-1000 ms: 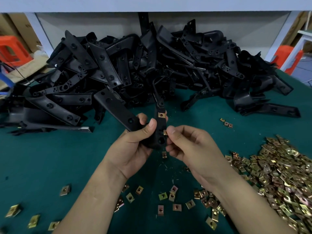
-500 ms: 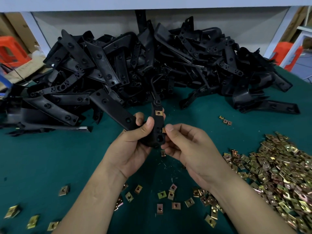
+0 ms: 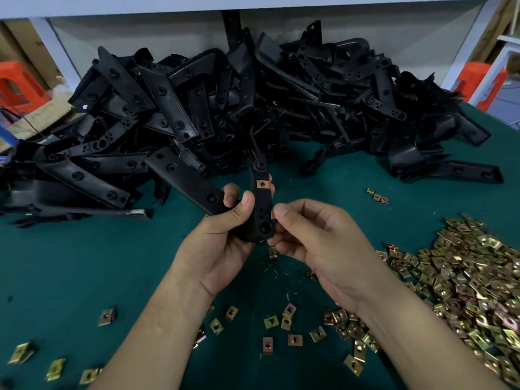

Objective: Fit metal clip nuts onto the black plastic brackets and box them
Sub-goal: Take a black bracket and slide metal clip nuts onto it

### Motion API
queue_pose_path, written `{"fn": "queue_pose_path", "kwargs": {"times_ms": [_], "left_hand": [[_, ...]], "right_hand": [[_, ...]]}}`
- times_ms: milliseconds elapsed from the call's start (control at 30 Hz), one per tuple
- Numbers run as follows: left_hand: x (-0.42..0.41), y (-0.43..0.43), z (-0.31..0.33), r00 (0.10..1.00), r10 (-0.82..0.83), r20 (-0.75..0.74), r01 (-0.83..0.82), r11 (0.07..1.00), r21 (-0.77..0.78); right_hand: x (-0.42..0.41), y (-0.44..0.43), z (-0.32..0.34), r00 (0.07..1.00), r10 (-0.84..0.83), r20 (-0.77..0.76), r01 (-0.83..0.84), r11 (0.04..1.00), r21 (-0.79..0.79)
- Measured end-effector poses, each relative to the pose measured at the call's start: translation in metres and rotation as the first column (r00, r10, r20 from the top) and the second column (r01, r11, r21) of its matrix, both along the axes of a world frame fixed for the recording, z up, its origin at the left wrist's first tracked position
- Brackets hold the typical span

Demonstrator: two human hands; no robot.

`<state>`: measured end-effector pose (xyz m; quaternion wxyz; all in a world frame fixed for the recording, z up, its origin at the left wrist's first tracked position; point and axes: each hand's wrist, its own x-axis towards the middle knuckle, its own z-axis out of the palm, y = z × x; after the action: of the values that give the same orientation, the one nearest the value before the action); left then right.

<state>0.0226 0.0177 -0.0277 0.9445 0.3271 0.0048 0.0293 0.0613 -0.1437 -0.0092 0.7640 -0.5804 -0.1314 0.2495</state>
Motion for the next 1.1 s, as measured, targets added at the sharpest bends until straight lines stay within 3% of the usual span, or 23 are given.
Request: {"fn": "queue_pose_path", "kwargs": {"times_ms": [367,1100], "left_hand": [[-0.0011,-0.0027,0.0057,0.999,0.030,-0.025,-0.029,0.999,0.013],[-0.0011,0.0024,0.0004,1.000,-0.026,0.015,0.025,0.998,0.049]], "right_hand": [[-0.0007,0.0015,0.0006,0.995,0.007,-0.096,-0.001,0.998,0.064],[-0.0033,-0.0001,0.0052,0.999,0.030,-0.032,-0.029,0.998,0.048]]}}
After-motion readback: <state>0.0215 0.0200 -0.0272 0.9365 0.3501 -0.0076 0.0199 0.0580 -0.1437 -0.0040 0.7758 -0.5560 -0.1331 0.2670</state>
